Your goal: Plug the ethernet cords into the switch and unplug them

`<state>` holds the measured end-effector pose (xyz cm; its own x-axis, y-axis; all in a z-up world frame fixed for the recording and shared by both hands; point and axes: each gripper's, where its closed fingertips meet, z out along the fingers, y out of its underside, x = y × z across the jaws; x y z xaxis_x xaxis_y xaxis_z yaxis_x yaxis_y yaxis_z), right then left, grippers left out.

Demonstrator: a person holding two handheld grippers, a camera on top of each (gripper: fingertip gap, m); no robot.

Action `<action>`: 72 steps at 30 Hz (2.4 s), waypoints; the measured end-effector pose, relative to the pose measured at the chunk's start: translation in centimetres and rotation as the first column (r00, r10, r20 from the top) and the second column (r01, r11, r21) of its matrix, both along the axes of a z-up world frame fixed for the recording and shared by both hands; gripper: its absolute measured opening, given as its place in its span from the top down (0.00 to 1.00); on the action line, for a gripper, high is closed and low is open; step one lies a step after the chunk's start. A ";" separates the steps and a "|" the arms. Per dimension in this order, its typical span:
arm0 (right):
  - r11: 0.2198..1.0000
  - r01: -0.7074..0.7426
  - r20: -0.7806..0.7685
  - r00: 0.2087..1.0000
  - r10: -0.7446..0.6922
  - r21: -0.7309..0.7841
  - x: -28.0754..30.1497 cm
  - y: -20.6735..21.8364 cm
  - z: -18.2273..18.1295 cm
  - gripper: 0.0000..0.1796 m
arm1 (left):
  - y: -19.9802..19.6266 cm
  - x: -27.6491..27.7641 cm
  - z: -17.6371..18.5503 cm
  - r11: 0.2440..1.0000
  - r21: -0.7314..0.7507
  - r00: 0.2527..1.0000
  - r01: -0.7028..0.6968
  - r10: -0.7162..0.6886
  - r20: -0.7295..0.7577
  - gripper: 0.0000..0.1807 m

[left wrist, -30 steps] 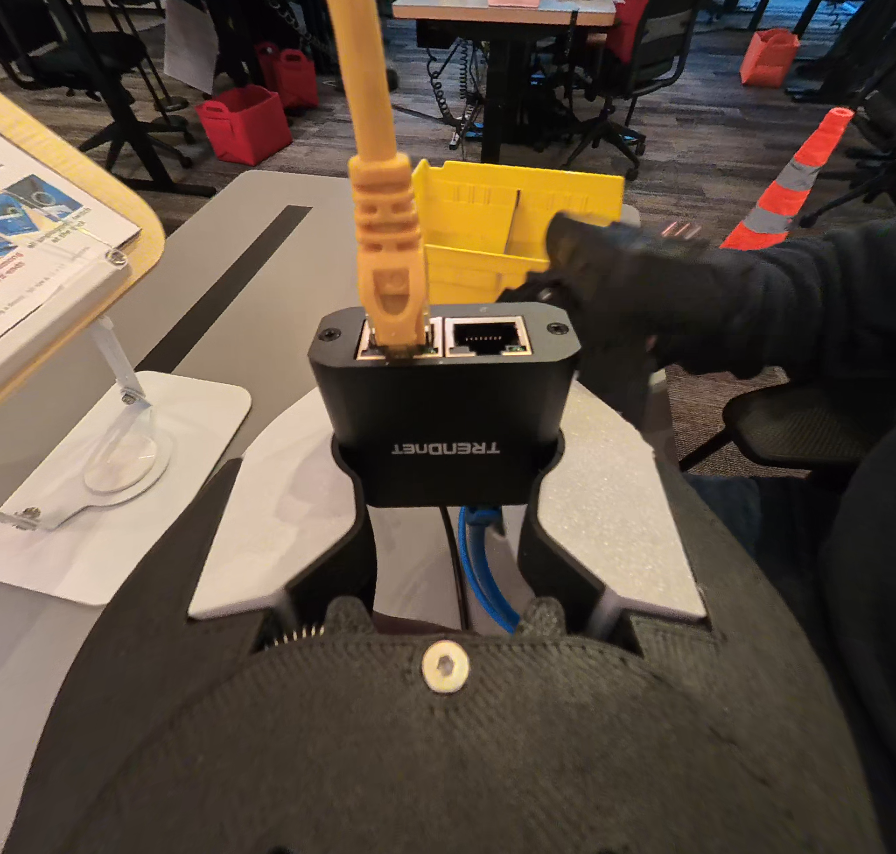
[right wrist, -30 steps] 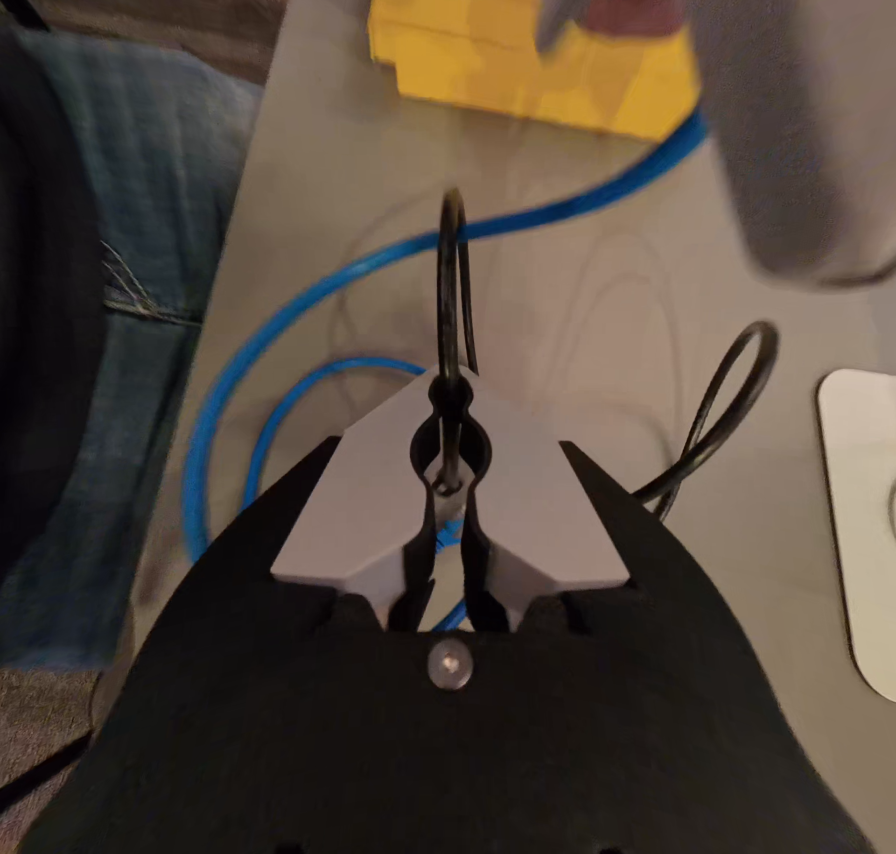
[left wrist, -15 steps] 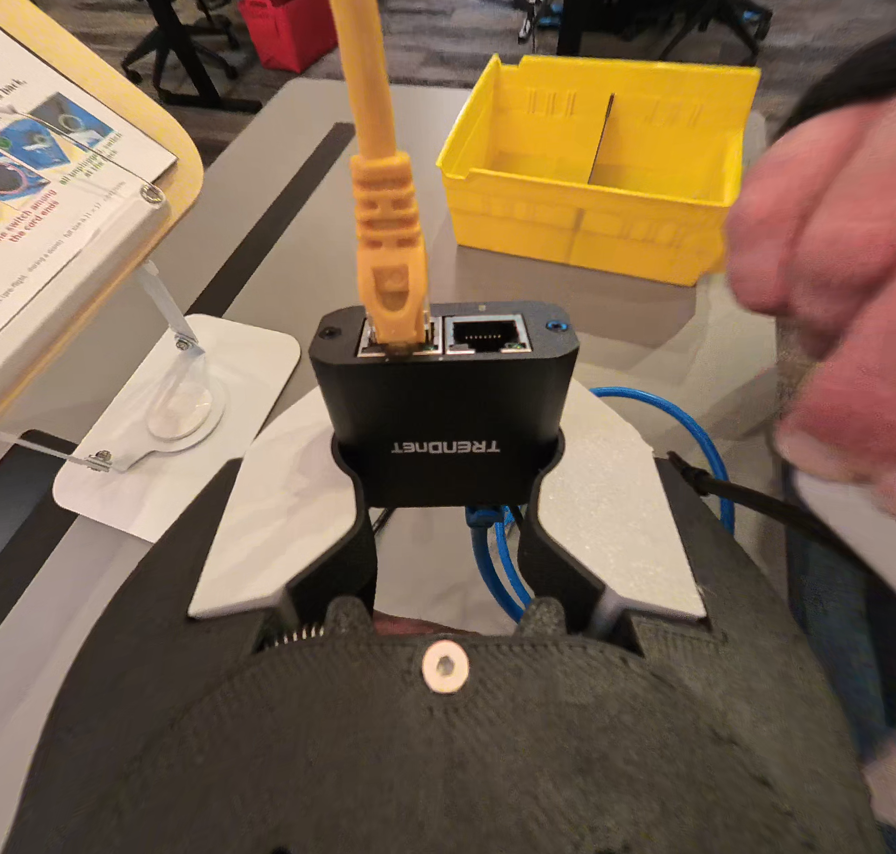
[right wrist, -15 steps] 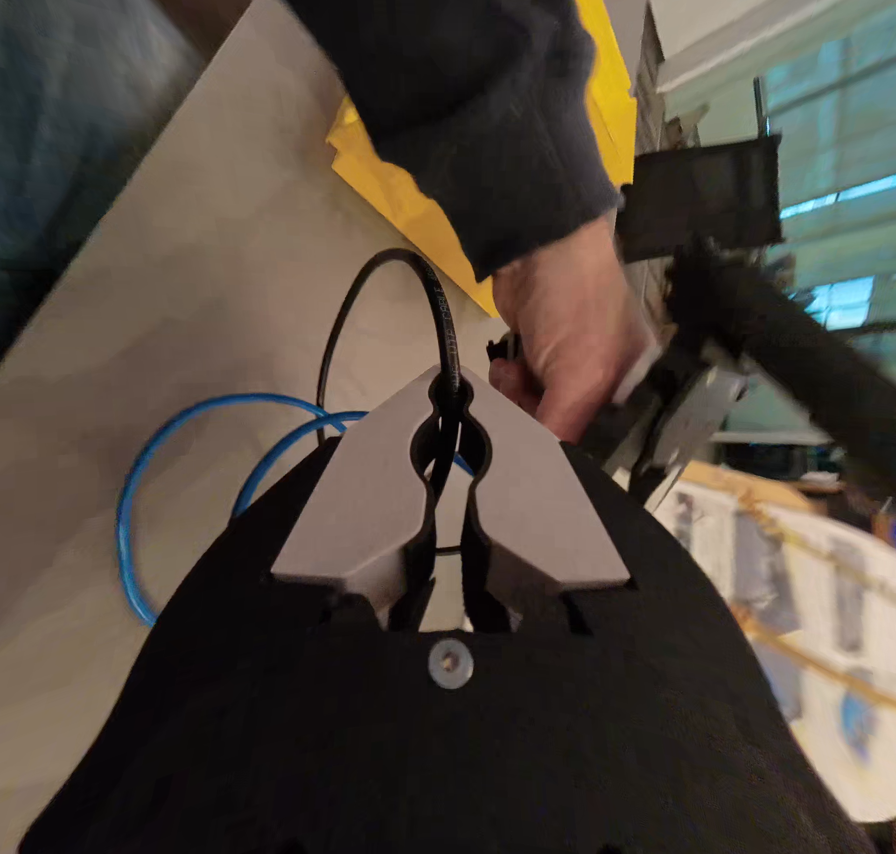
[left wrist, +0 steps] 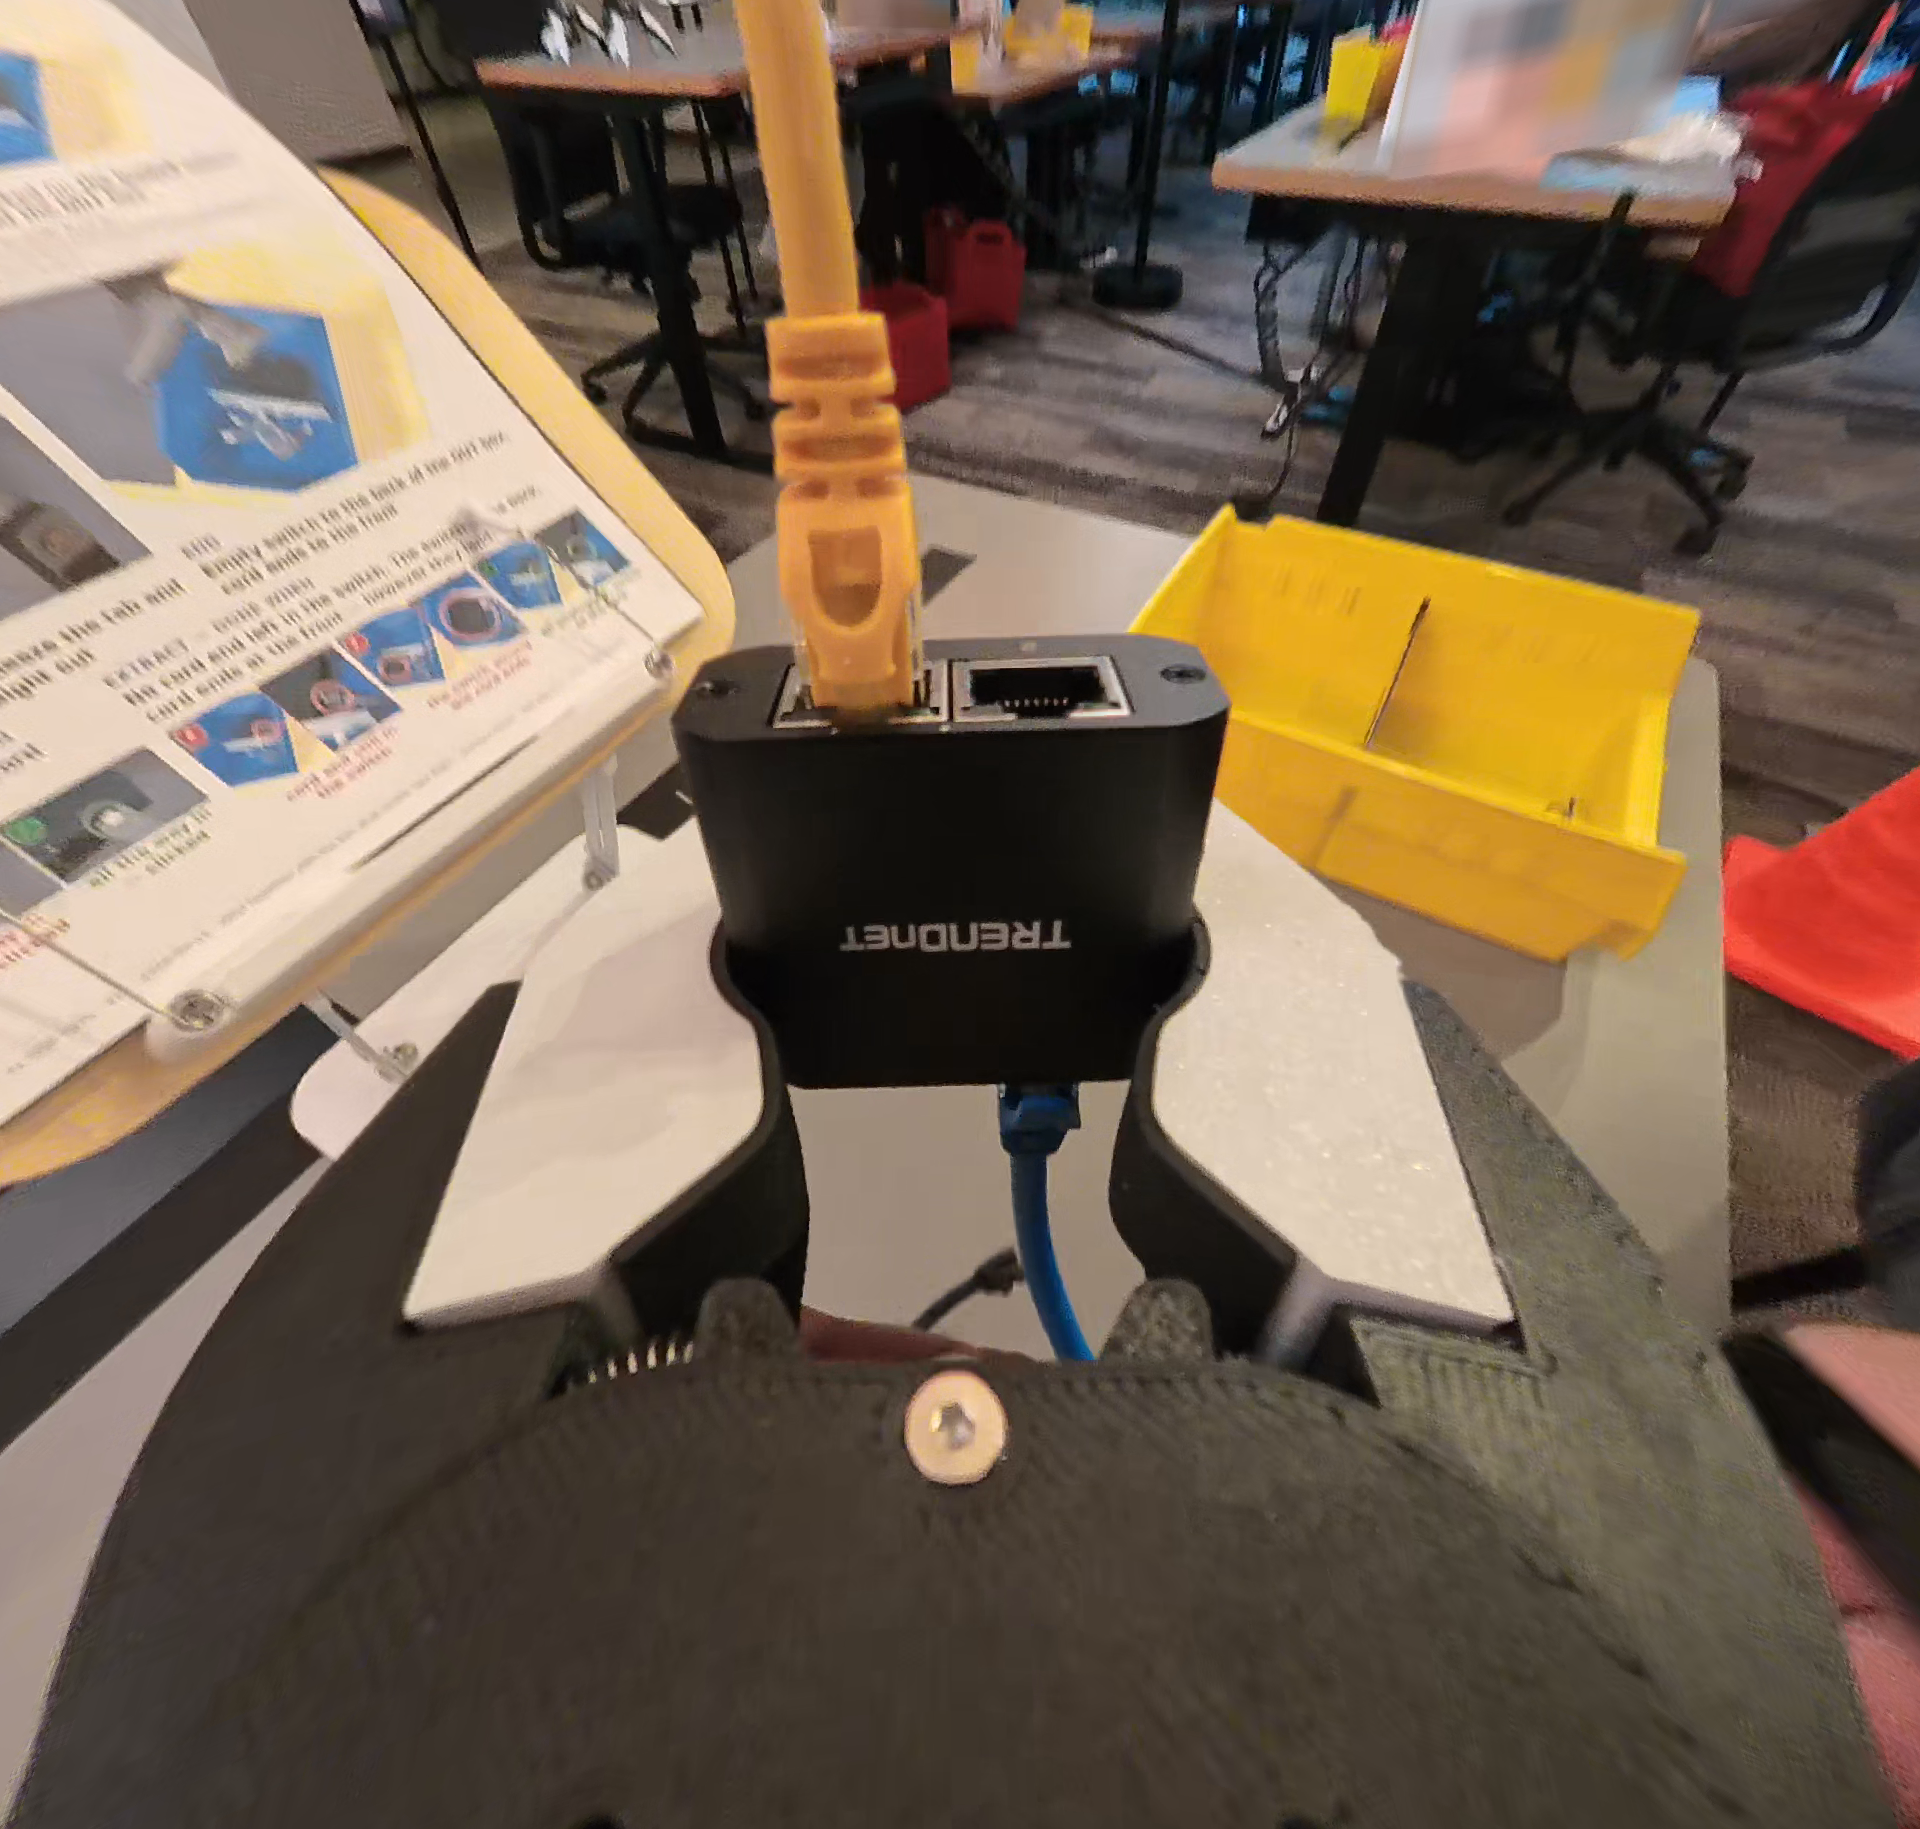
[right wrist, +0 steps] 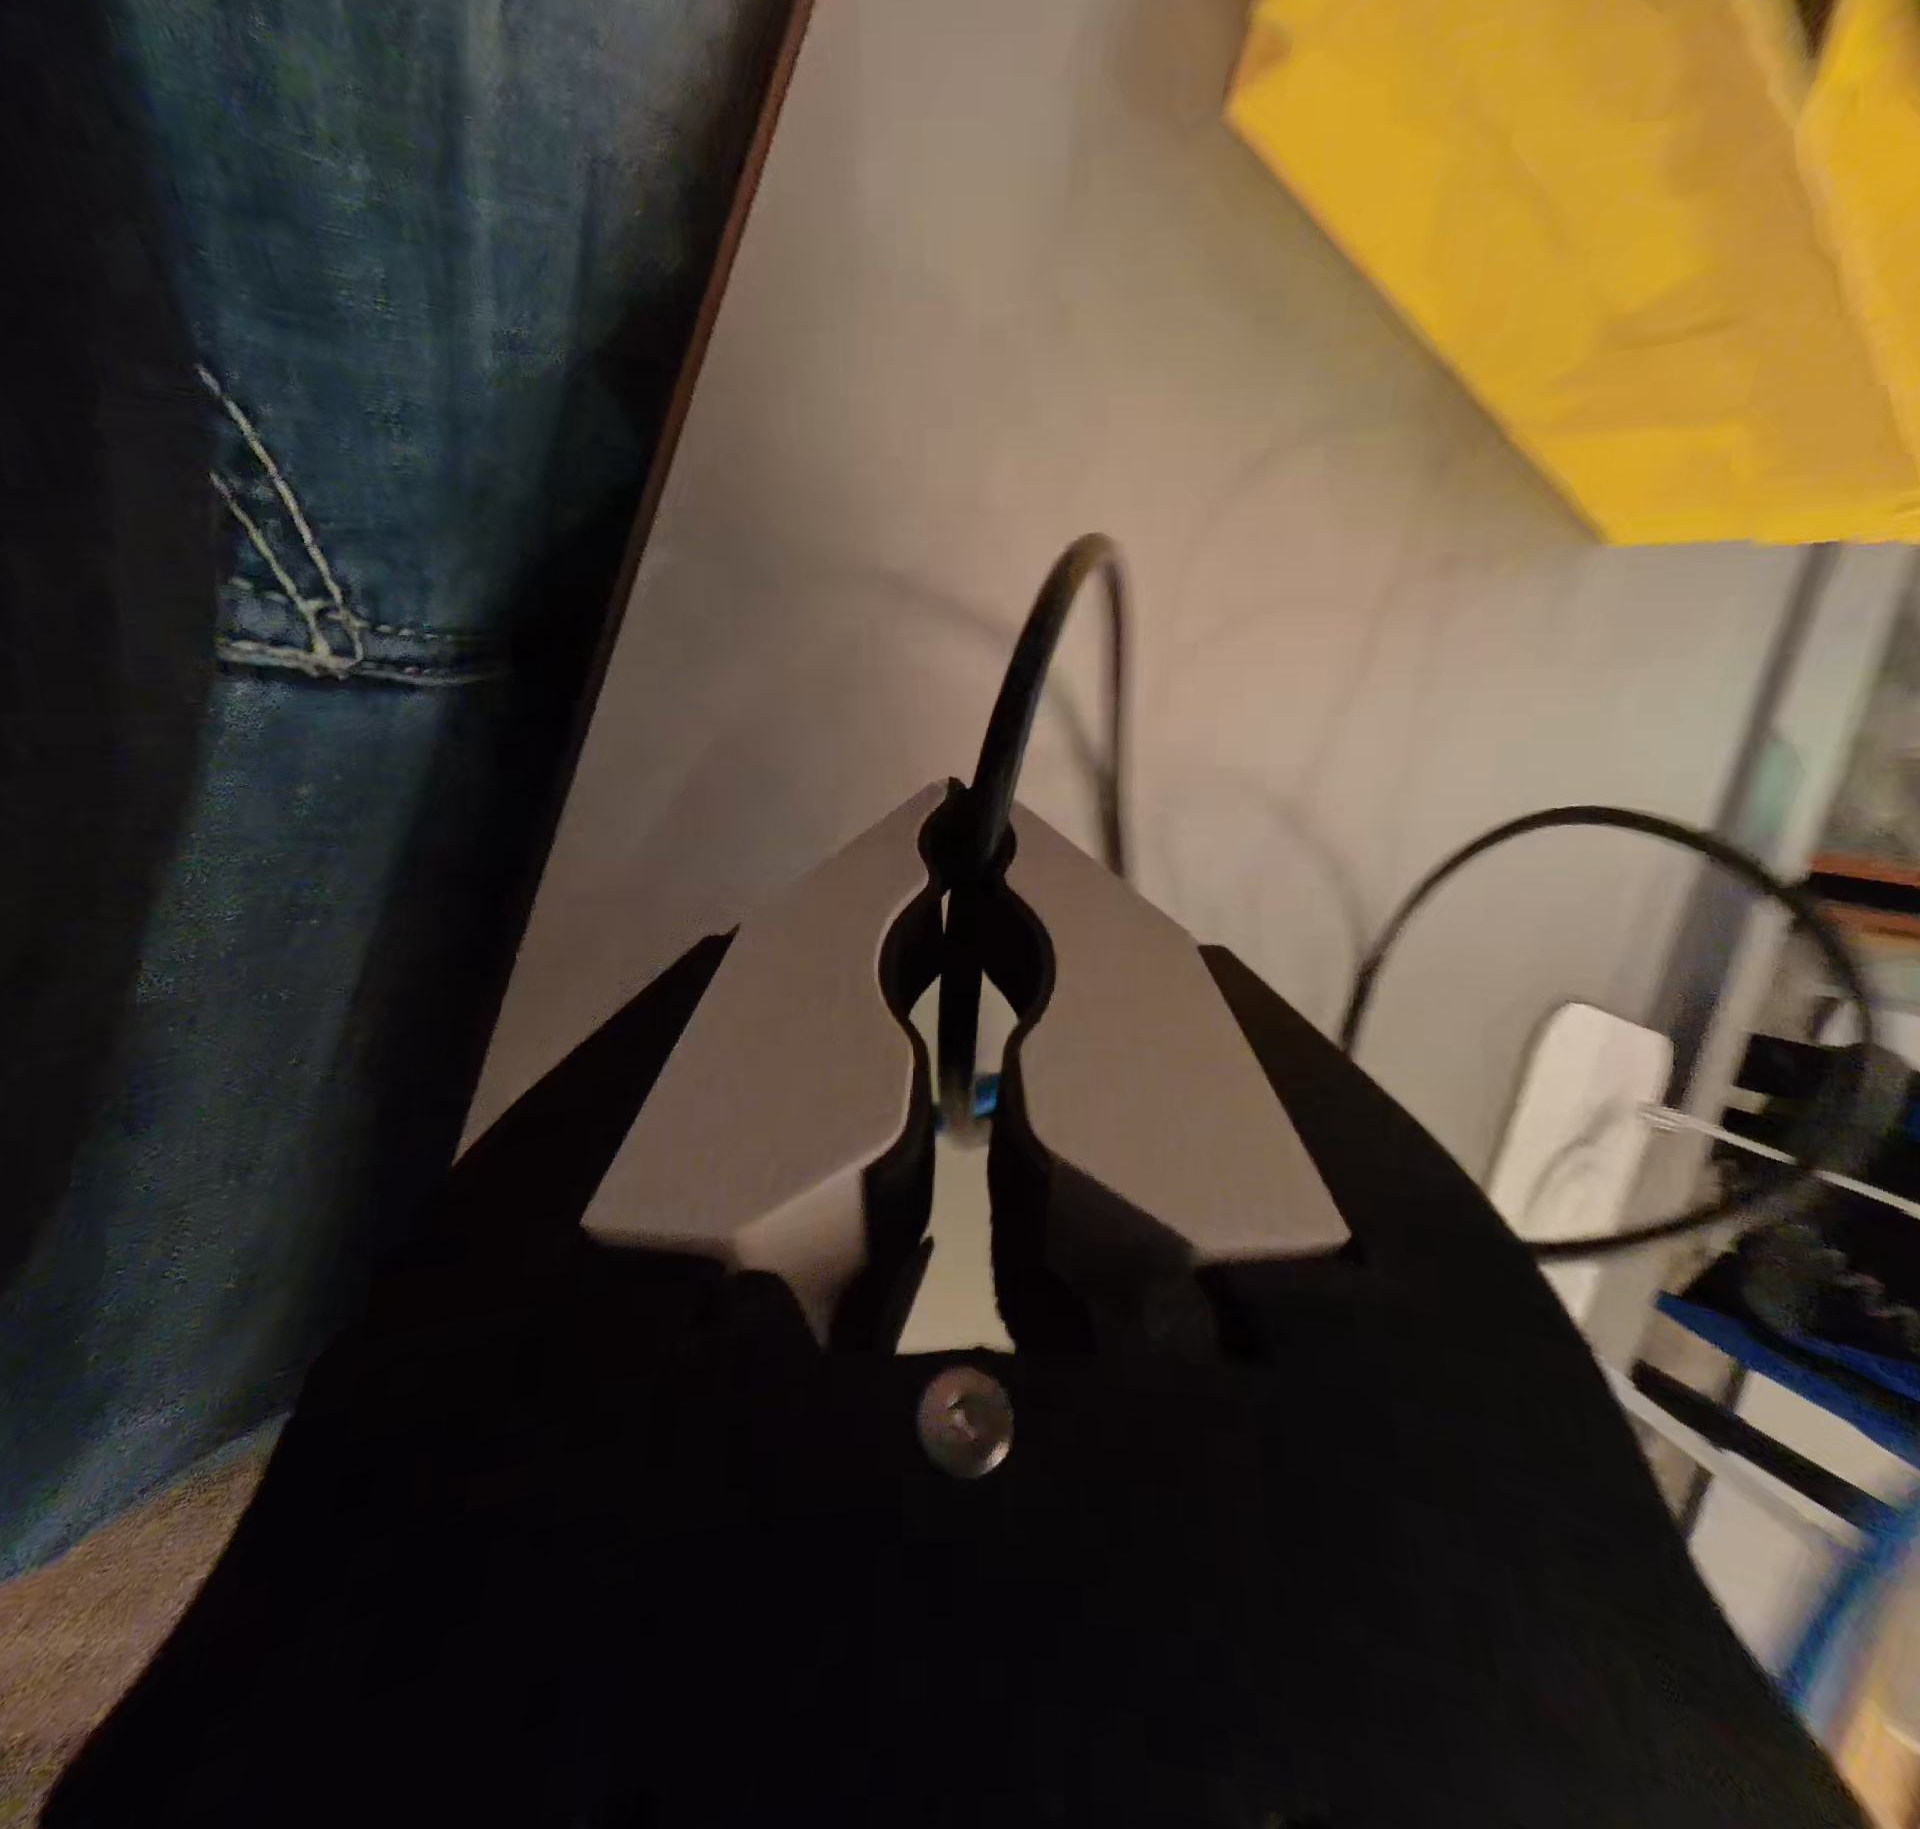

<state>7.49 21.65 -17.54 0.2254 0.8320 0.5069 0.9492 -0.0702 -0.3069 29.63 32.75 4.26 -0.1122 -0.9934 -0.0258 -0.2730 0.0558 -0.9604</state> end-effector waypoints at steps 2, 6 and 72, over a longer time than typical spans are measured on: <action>0.999 0.000 0.046 0.999 0.002 -0.052 1.0 -0.1 -2.4 1.00 | -0.3 -0.1 2.4 0.999 -0.031 0.999 0.014 -0.013 0.046 0.59; 0.988 0.072 0.045 0.997 -0.066 -0.137 4.4 0.3 -5.1 1.00 | -0.8 -1.0 7.6 0.994 -0.094 0.988 0.053 -0.038 0.150 0.59; 0.796 0.501 -0.602 0.534 -0.594 -0.340 23.6 22.0 3.7 0.99 | -14.1 -15.7 -5.8 0.905 -0.014 0.900 0.425 -0.425 -0.099 0.59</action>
<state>31.06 43.66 -13.81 0.8824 0.4676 -0.0528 0.2627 -0.5826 -0.7691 13.90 18.67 -1.54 -0.5260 -0.8505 -0.0002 -0.3142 0.1946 -0.9292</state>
